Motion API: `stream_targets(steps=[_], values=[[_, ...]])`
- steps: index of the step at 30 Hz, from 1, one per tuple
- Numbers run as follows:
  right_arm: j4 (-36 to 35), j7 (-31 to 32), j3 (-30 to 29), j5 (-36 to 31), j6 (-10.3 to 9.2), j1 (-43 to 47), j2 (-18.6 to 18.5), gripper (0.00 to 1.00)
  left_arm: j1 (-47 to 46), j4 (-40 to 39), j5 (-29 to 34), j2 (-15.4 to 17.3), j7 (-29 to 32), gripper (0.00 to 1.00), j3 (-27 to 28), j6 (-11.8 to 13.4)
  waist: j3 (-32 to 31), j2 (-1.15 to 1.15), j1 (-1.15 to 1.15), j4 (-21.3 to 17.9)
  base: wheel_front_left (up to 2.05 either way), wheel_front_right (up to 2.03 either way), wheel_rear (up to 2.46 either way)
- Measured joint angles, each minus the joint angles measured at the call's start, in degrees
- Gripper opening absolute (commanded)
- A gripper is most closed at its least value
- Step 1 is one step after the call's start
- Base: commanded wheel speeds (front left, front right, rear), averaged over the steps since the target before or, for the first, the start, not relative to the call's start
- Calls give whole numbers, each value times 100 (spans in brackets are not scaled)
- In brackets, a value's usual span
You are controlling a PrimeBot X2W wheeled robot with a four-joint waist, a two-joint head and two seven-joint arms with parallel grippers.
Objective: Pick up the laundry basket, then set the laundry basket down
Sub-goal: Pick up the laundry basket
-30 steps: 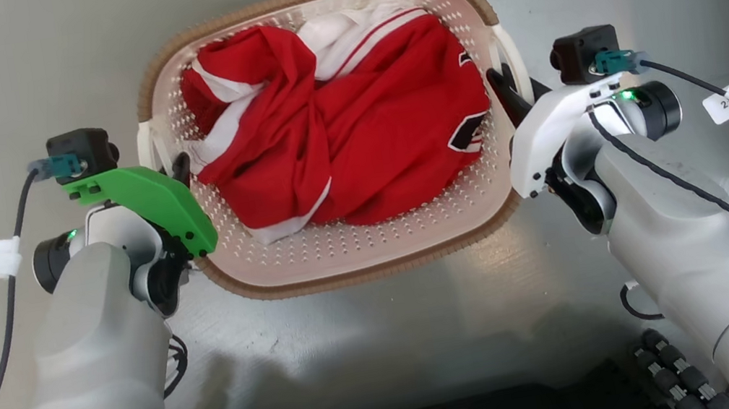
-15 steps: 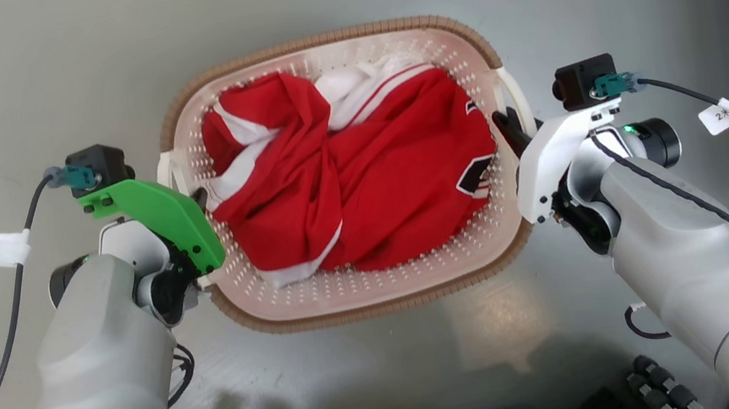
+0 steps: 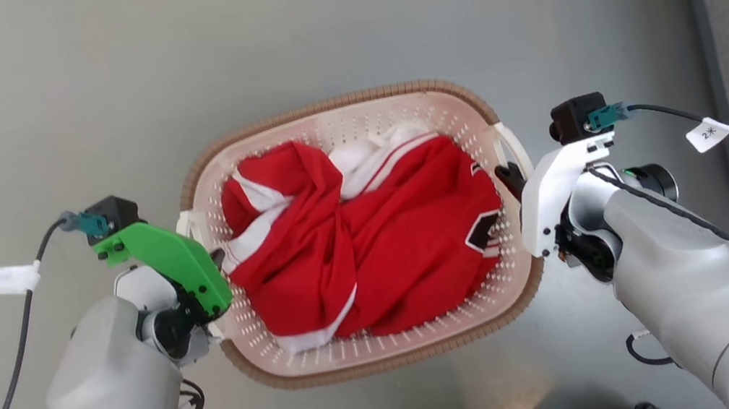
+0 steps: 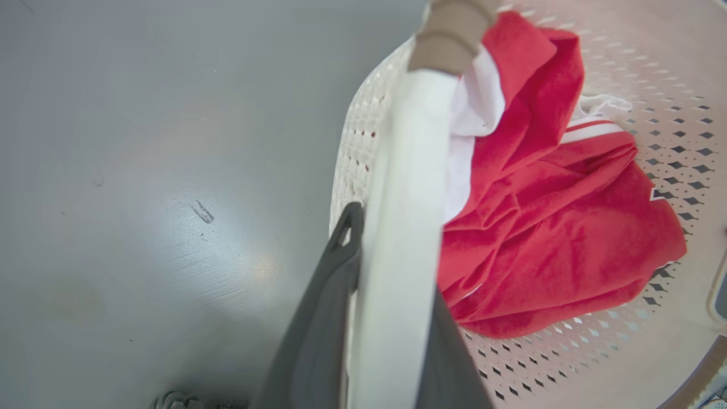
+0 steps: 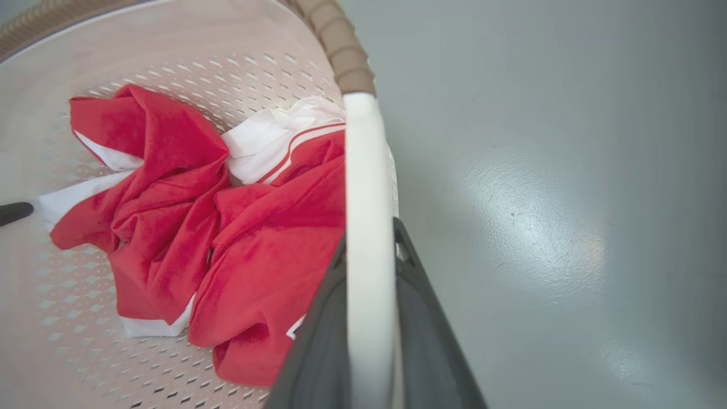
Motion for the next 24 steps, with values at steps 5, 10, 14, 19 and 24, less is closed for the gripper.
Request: stream_targets(steps=[5, 10, 14, 19, 24], values=[[143, 140, 1, 92, 34, 91, 34, 0, 153, 49, -126, -1, 153, 0, -2, 0, -375, 0, 0, -11, 0, 0, 0], [279, 303, 18, 248, 68, 223, 69, 0, 366, 103, -304, -2, 305, 0, -3, 0, -767, 0, 0, -18, 0, 0, 0], [360, 441, 22, 350, 81, 345, 93, 0, 493, 181, -366, -4, 439, 0, -3, 0, -1089, 0, 0, -19, 0, 0, 0], [432, 650, 70, 468, 82, 528, 133, 0, 713, 267, -430, -10, 578, 0, -8, 0, -1492, 0, 0, -16, 0, 0, 0], [461, 866, 116, 645, 83, 703, 138, 0, 901, 336, -542, -12, 720, 0, -22, 0, -1891, 0, 0, -12, 0, 0, 0]])
